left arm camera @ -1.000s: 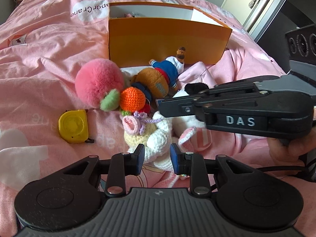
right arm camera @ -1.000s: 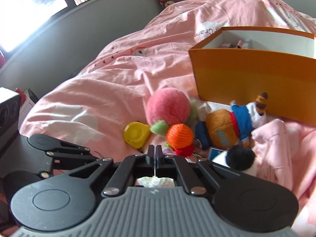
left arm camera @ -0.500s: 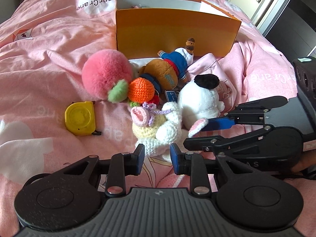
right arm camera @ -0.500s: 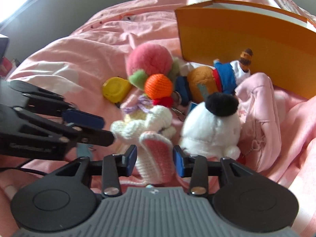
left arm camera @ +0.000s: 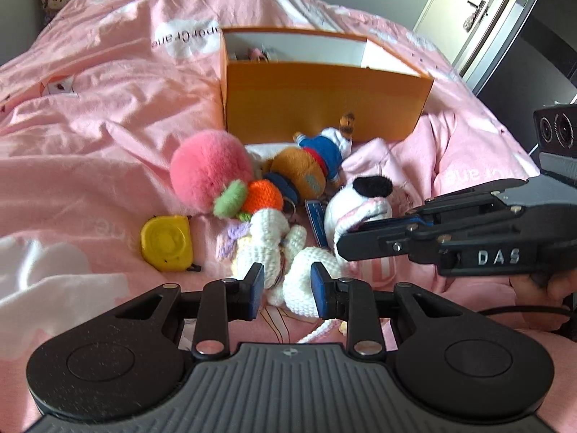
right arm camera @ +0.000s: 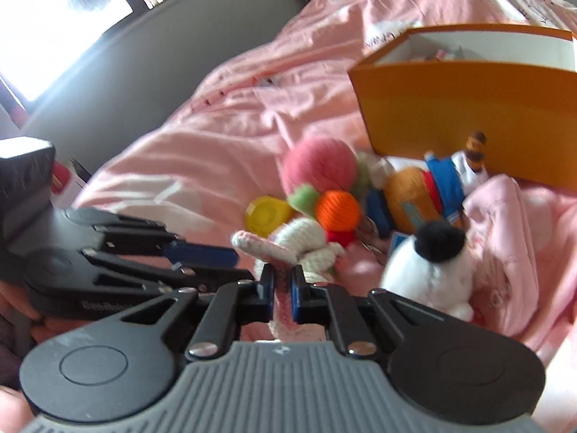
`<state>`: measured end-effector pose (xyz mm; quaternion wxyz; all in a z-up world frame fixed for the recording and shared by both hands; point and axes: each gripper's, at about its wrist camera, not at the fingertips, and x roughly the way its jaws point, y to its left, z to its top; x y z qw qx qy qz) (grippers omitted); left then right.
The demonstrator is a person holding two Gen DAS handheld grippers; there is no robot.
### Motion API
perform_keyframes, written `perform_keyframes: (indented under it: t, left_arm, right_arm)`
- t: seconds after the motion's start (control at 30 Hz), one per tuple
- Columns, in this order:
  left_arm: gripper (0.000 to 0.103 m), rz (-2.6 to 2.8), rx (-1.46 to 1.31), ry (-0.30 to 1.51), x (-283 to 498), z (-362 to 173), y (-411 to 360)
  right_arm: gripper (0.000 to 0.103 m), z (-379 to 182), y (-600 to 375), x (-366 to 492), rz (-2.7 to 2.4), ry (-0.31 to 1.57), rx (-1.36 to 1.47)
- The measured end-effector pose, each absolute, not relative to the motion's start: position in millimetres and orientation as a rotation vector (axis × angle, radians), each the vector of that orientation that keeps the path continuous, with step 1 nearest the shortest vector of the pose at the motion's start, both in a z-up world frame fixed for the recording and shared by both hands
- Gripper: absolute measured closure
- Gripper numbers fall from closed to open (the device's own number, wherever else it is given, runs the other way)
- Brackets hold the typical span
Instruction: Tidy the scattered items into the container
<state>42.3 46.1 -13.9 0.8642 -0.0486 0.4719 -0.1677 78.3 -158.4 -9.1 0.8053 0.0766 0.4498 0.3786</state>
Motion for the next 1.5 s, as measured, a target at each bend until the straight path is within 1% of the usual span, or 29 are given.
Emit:
perform_keyframes:
  t: [0.17,0.3,0.5,0.57,0.63,0.7,0.77,0.83,0.93,1.07,1.23,1.4,1.5]
  left_arm:
    - [0.071,-0.323,-0.126,0.926,35,9,62]
    - [0.071,-0.316,-0.16,0.906,34,15,72]
    - [0.066,-0.306,-0.12,0.949,38,-2,64]
    - [0.062,-0.281,-0.081,0.954,41,-9,58]
    - [0.062,-0.249,-0.05,0.95,44,-15,55]
    - [0.062,-0.235,-0.052,0.962,48,-20,57]
    - [0.065,-0.229,-0.077,0.957,50,-21,62]
    - [0.069,-0.177,-0.061,0.942,53,-19,65]
    - [0.071,-0.098,-0.025,0.932,61,-18,69]
    - [0.072,-0.049,-0.071,0.922,73,-20,80]
    - [0.072,0.021,-0.108,0.905,82,-23,89]
    - [0.072,0.022,-0.13,0.896,77,-19,89]
    - [0.072,0.003,-0.147,0.897,73,-13,88]
  right_arm:
    - [0.094,7,-139,90,0.847,0.967,0.248]
    - [0.094,3,-118,105,0.814,0.969,0.274]
    - [0.094,-9,-108,129,0.721,0.929,0.358]
    - [0.094,-13,-108,134,0.704,0.929,0.375]
    - [0.094,-16,-109,136,0.695,0.935,0.387]
    - [0.093,-16,-111,137,0.692,0.933,0.391]
    - [0.086,-17,-113,138,0.681,0.929,0.386]
    - [0.086,-17,-117,136,0.674,0.927,0.368]
    - [0.086,-19,-119,131,0.688,0.931,0.329]
    - [0.086,-28,-117,121,0.701,0.953,0.237]
    - [0.08,-51,-117,107,0.672,0.992,0.091]
    - [0.08,-68,-115,105,0.675,1.025,0.014]
    - [0.081,-72,-104,102,0.693,1.001,-0.067]
